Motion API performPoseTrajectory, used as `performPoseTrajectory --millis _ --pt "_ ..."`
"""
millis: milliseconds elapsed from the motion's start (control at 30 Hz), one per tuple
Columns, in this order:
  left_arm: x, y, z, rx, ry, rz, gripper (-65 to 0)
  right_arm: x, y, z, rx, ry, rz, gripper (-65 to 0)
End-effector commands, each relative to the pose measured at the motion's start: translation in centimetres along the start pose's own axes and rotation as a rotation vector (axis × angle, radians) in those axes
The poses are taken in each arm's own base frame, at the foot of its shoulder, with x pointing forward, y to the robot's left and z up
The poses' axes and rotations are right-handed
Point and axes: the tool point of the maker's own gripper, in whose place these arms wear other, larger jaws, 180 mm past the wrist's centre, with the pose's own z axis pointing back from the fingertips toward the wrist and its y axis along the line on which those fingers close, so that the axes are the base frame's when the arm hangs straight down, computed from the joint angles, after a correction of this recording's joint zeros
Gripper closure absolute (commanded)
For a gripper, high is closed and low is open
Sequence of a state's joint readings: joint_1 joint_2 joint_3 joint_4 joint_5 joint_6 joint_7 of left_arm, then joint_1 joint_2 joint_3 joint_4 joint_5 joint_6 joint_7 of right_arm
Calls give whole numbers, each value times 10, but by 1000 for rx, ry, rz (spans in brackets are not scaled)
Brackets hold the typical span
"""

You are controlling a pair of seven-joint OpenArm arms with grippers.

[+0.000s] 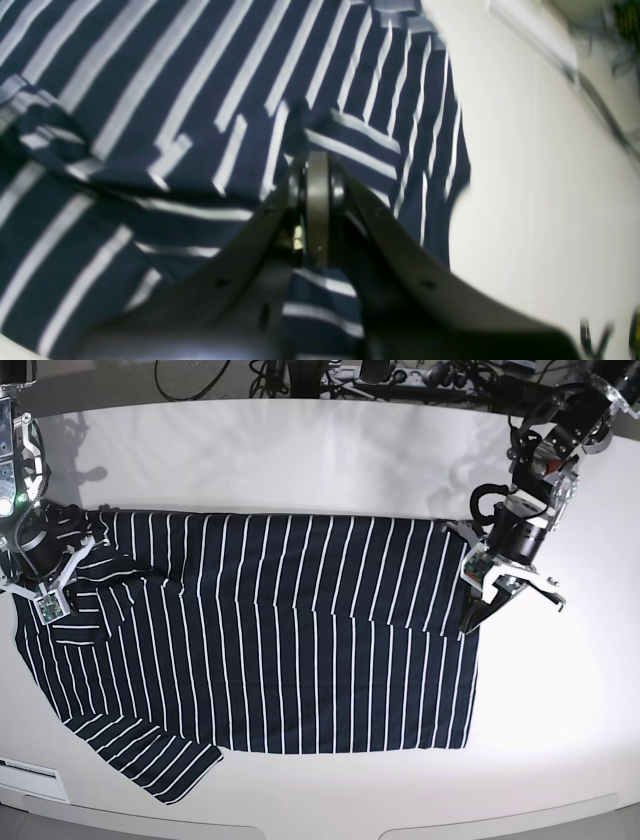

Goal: Fold the T-shirt properly
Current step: 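Fold the shoulder edges back over the shirt body with both grippers, then release the fabric and lift both grippers off the shirt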

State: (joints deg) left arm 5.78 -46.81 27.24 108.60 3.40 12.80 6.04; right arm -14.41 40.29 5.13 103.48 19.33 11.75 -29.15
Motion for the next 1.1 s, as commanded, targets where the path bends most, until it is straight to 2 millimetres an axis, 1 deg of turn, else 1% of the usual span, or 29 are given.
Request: performPoseTrajectory --millis 0,67,100,200,267,367,433,500,567,600,700,767,867,933,1067 --pt "10 6 -1 -9 -40 -30 0 10 -13 2 -28 -22 12 0" --pt "10 -14 0 -122 -42 -31 0 0 -12 2 -24 16 7 0" --pt "10 -20 1 -150 -41 -25 0 -5 -12 1 -23 25 4 0" --pt "13 -20 -2 -145 -46 -11 0 -23 -16 -4 -28 62 -14 0" --pt "13 -22 -6 -155 -44 32 0 -34 -18 -7 -29 79 -26 0" --pt "5 -33 -15 -199 -26 63 0 -56 -10 -12 14 123 -41 0" --pt "-8 -43 -22 -226 6 83 0 -75 2 -15 57 170 -58 0" --pt "-29 -56 -25 -269 73 99 0 -96 12 -15 90 241 -75 0" --pt "-52 -72 -25 -329 166 102 0 -109 17 -13 105 294 -77 0" --pt "-60 -78 -22 -358 199 100 0 -111 17 -12 105 311 -77 0" --pt "-65 -90 -13 -421 233 88 0 -113 16 -9 106 340 -65 0" --pt "-64 -95 -5 -441 236 83 0 -116 22 -3 123 373 -63 0" --pt "-59 -104 11 -476 237 71 0 -117 37 11 170 388 -81 0" --pt "-55 -105 19 -493 248 52 0 -116 43 19 182 384 -56 0" --pt "-52 -101 33 -517 269 20 0 -115 55 35 204 392 -13 0"
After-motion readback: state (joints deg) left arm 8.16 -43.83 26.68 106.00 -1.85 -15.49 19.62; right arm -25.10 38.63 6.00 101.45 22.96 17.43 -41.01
